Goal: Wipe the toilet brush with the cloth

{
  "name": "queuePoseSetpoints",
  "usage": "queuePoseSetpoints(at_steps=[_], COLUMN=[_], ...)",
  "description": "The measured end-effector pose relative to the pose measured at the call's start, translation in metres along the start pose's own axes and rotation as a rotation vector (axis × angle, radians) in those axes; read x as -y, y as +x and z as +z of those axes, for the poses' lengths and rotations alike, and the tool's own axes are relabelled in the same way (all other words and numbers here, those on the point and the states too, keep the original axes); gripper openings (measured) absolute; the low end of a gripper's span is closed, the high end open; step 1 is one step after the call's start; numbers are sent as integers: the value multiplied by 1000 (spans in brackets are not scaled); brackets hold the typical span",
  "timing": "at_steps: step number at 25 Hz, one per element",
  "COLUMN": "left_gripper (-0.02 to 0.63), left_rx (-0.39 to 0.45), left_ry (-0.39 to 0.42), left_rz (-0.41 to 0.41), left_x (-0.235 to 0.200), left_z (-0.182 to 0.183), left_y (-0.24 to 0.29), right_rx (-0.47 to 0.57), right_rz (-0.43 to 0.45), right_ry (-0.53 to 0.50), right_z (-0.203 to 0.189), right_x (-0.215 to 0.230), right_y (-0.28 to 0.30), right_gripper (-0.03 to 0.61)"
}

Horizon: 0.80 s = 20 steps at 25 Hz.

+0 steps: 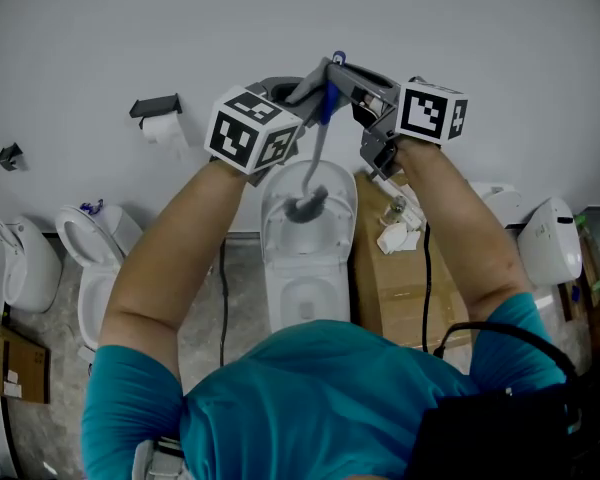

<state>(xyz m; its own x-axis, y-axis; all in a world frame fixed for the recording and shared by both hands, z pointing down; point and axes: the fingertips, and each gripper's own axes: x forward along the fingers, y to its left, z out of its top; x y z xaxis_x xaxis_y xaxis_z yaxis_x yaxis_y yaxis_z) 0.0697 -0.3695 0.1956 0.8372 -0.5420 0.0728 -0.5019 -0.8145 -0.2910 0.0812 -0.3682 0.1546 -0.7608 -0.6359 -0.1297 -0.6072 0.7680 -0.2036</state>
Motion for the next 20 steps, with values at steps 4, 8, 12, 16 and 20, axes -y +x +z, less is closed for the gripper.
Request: queuePoseSetpoints(at_steps=[4, 8, 12, 16, 20], left_gripper=[12, 12, 12, 12, 12], left_rx=[-37, -59, -78, -100, -128], left_ry=[44, 92, 134, 162, 185], left_rz=[0, -17, -24, -33, -41], left_x=[3, 9, 12, 17, 19], left_z=[-9, -14, -18, -26, -36], left_y=[2, 2, 2, 2, 1], right_rx=[3, 7, 13, 17, 35], right_rz=[-19, -21, -24, -23, -24], right_ry=[4, -4, -4, -6, 1], right_z=[2, 3, 6, 7, 14], right_x=[4, 5, 6, 7, 9], right_y=[1, 0, 1, 1, 2], right_gripper=[51, 51, 51, 51, 51])
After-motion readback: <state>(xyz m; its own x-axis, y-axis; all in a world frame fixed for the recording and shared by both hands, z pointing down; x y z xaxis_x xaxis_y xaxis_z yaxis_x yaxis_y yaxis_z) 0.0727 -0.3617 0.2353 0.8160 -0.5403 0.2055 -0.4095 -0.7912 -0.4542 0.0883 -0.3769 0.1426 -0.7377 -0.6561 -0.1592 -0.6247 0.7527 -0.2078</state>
